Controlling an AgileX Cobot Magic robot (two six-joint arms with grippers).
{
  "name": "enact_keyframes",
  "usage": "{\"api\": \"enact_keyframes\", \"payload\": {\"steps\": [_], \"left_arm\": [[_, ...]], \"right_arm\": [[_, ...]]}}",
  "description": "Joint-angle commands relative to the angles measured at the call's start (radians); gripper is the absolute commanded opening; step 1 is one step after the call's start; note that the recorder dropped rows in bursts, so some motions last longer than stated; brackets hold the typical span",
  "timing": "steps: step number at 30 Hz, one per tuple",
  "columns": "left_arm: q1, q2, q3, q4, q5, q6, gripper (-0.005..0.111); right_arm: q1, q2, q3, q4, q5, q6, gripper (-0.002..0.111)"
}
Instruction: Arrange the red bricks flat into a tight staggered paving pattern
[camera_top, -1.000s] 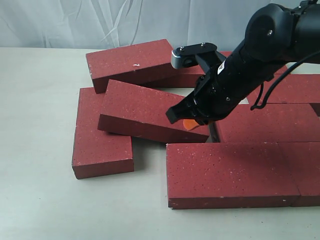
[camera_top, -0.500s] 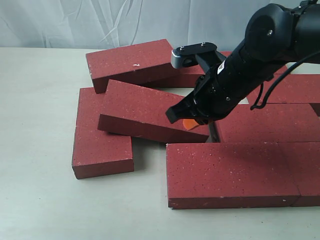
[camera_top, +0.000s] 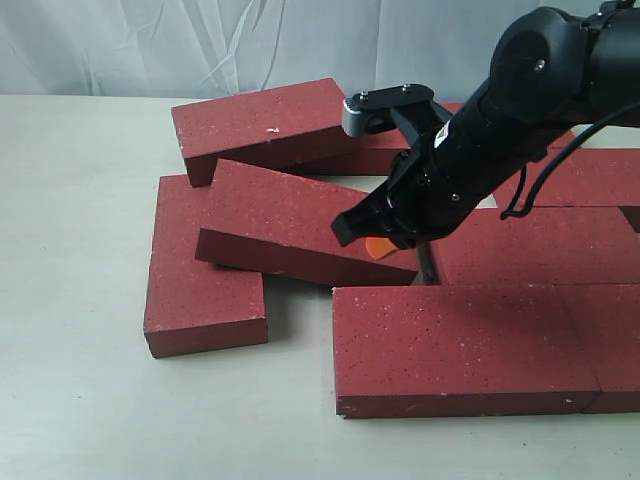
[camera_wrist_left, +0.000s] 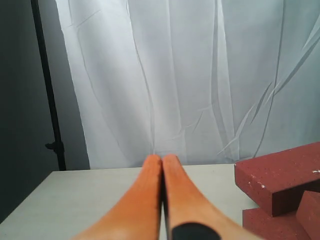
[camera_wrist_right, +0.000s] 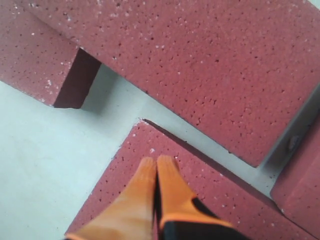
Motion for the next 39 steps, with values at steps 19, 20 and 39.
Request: {"api": "enact_keyframes", "payload": {"steps": [19,20,39], "left_arm": [[0.000,0.724,-0.338,-0.032,0.544,0.004,0.000],[-0.002,0.785,-0.359,-0.046,0.542,0.010,0.000],[-0.235,1.224,-0.504,-0.299,0.510,0.239,0.000]], "right_arm": [[0.002,0.000,-0.005,0.027,0.002,-0.005,-0.001],[0.002,0.000,-0.005,0.027,0.003,-0.005,-0.001],[0.002,0.000,-0.005,0.027,0.001,-0.005,-0.001]]}}
